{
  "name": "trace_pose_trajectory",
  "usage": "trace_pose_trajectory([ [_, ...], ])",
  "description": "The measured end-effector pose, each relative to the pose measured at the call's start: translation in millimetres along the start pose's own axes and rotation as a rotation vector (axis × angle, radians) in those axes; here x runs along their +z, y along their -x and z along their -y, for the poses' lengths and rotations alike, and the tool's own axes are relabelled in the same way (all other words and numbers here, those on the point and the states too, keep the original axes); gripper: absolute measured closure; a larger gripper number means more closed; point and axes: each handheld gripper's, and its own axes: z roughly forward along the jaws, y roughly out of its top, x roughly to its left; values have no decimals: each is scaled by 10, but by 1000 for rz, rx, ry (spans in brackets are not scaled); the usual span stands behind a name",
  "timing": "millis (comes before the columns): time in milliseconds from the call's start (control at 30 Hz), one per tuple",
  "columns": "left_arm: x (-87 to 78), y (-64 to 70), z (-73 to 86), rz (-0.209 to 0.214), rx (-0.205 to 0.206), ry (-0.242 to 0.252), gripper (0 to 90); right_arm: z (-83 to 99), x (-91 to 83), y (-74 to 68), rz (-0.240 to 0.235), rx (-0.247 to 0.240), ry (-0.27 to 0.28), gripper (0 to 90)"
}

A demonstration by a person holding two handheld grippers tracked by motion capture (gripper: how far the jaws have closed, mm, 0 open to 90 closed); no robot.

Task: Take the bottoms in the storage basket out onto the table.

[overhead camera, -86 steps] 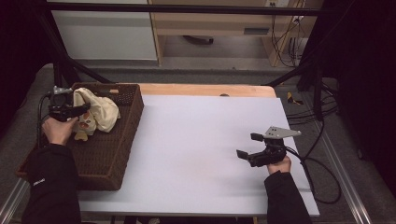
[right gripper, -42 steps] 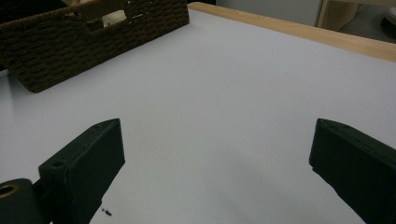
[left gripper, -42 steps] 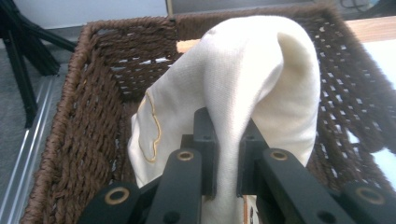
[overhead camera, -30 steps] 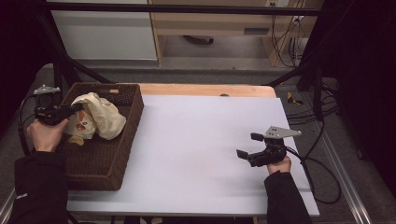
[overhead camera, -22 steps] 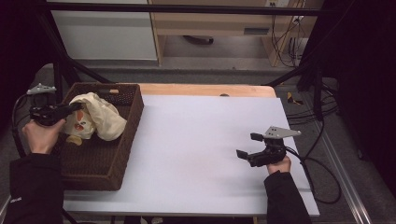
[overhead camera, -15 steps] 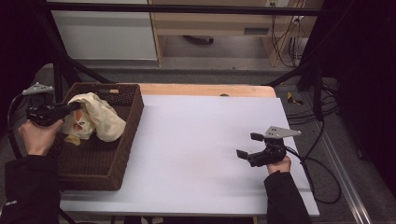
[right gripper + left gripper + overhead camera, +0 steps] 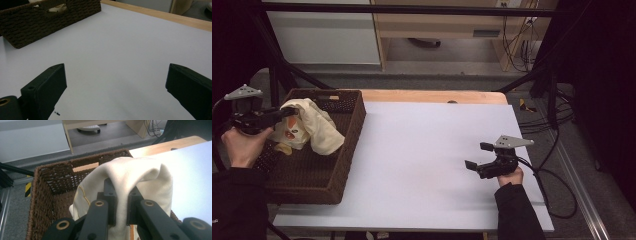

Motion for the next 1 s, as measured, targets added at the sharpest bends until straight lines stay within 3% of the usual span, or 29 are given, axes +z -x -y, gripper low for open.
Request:
trace_pose_trajectory([
  [1000, -319, 26, -170, 39, 31, 12, 823, -2, -10, 1, 0, -2, 7, 39],
])
